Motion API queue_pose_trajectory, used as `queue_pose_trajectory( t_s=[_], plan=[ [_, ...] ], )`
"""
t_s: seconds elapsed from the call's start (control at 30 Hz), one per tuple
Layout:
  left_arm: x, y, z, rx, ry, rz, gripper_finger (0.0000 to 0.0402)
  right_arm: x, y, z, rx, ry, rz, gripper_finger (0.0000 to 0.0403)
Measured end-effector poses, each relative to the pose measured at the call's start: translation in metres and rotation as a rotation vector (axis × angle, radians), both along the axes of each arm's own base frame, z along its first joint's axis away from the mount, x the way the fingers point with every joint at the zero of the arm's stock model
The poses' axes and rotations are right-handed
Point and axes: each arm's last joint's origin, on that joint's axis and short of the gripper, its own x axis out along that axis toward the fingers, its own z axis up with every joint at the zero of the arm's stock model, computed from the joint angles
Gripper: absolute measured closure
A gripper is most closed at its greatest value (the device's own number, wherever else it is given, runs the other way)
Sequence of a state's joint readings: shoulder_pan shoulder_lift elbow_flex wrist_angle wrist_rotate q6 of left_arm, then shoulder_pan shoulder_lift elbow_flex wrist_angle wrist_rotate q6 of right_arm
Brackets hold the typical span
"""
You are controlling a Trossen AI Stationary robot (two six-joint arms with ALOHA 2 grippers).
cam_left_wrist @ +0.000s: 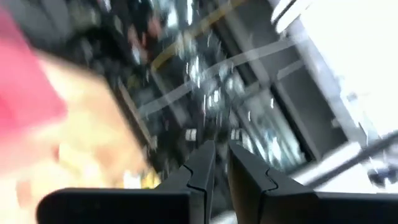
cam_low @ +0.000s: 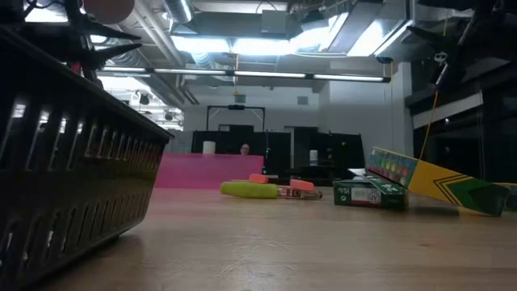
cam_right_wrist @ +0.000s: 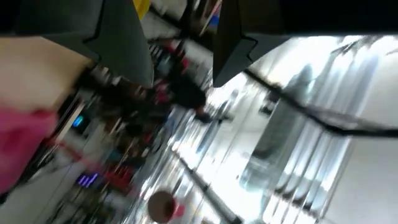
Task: Pick & Place School Supplies
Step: Put the crayon box into the red bin
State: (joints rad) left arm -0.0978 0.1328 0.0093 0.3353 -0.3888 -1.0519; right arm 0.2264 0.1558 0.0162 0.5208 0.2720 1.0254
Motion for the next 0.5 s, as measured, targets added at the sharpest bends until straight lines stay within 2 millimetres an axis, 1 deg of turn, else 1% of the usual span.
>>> queue_pose_trajectory(
  t_s=[0.07, 0.13, 0.23, 0.3, 0.4, 0.5],
  plan=[
    [0.004, -0.003, -0.003, -0.03, 0.035, -0.053, 0.0355, 0.001, 0.001, -0.001, 0.022, 0.007, 0.047, 0.0231],
    [0.009, -0.007, 0.002, -0.017, 0.06, -0.09, 0.0353, 0.002, 0.002, -0.002, 0.042, 0.017, 0.082, 0.0231],
    [0.017, -0.012, 0.024, 0.086, 0.033, -0.105, 0.0353, 0.003, 0.003, -0.003, 0.048, 0.027, 0.107, 0.0231],
    [0.026, -0.016, 0.04, 0.154, 0.045, -0.116, 0.0354, 0.004, 0.003, -0.003, 0.036, 0.035, 0.103, 0.0231],
    [0.046, -0.023, 0.06, 0.257, 0.127, -0.123, 0.0354, 0.004, 0.003, -0.003, -0.039, 0.042, 0.065, 0.0231],
    [0.073, -0.03, 0.078, 0.384, 0.276, -0.116, 0.0354, 0.004, 0.002, 0.007, -0.102, 0.045, 0.001, 0.0231]
  ],
)
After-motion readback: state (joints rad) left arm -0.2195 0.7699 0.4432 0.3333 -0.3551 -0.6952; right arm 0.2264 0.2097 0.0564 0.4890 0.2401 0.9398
